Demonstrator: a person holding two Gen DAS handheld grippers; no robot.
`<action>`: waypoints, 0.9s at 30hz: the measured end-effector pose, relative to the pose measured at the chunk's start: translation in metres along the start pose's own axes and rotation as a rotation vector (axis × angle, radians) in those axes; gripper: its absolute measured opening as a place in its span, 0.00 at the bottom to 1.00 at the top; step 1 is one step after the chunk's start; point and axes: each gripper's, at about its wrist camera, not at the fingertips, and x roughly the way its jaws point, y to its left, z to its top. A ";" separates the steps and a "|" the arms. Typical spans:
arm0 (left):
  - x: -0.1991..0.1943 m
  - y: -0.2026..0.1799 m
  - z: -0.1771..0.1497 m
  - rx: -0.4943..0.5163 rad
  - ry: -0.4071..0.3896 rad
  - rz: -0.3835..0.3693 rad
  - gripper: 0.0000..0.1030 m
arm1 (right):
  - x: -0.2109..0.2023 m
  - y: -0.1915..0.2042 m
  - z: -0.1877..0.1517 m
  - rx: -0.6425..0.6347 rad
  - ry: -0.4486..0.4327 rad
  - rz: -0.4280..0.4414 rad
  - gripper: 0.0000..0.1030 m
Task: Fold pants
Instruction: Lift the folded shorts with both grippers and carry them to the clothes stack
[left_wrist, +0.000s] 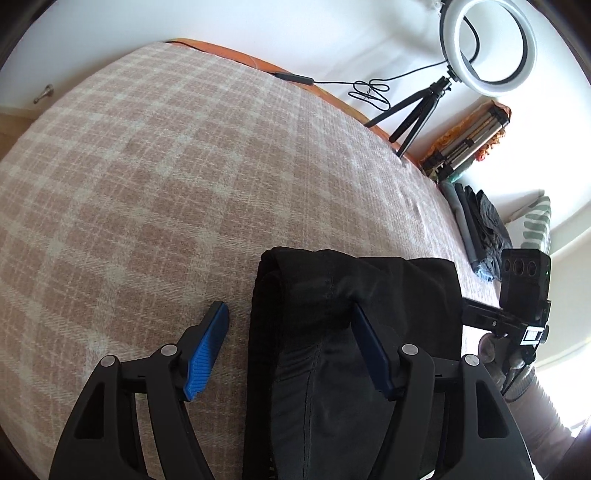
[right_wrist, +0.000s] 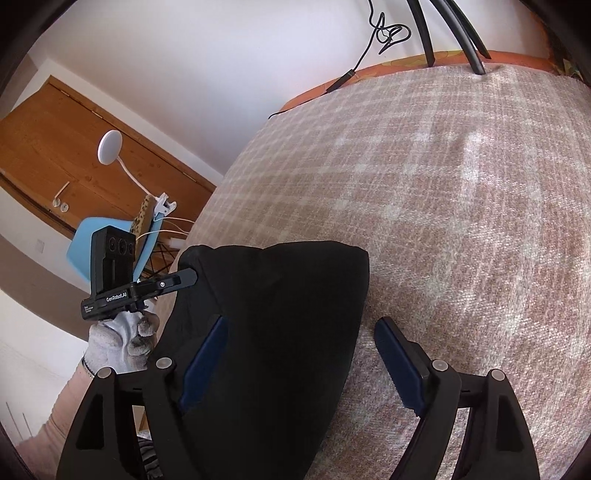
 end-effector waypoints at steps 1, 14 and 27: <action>0.002 -0.004 0.000 0.027 0.004 0.010 0.63 | 0.001 0.002 0.001 -0.013 0.004 0.009 0.82; 0.011 -0.012 -0.002 0.076 -0.037 0.039 0.25 | 0.029 0.008 0.004 0.007 -0.005 0.035 0.29; -0.041 -0.052 -0.007 0.125 -0.201 -0.008 0.24 | -0.022 0.066 0.001 -0.137 -0.127 -0.052 0.13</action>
